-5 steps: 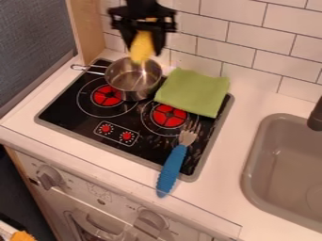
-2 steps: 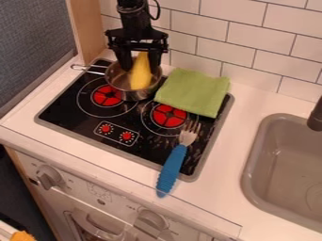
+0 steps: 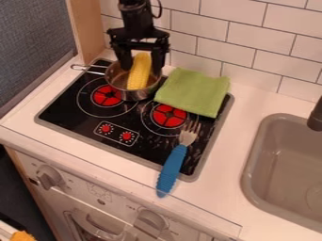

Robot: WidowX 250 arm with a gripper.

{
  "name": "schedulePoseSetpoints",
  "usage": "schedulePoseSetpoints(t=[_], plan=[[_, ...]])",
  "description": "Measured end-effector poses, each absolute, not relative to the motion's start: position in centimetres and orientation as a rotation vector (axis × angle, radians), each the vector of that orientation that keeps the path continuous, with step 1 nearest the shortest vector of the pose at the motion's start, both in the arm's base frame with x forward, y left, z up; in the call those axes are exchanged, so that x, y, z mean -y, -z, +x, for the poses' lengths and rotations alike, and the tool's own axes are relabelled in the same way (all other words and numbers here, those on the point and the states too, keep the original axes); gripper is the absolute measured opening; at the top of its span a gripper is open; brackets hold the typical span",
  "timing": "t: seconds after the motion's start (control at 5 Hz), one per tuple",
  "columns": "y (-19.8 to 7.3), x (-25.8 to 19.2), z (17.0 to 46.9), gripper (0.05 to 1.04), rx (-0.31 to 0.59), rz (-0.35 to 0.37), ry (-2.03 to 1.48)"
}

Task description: Move the yellow object and put it in the silver pot in the left side of the burner

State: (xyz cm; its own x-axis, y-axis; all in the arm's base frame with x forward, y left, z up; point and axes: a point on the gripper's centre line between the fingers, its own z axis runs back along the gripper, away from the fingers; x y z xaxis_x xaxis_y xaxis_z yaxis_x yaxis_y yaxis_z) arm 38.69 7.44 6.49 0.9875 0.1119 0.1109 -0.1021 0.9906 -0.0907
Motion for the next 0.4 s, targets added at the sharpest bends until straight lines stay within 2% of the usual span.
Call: schedulePoseSetpoints(t=[0.4], plan=[[-7.0,-5.15,37.75,1.0,0.044,-0.063,-0.005]])
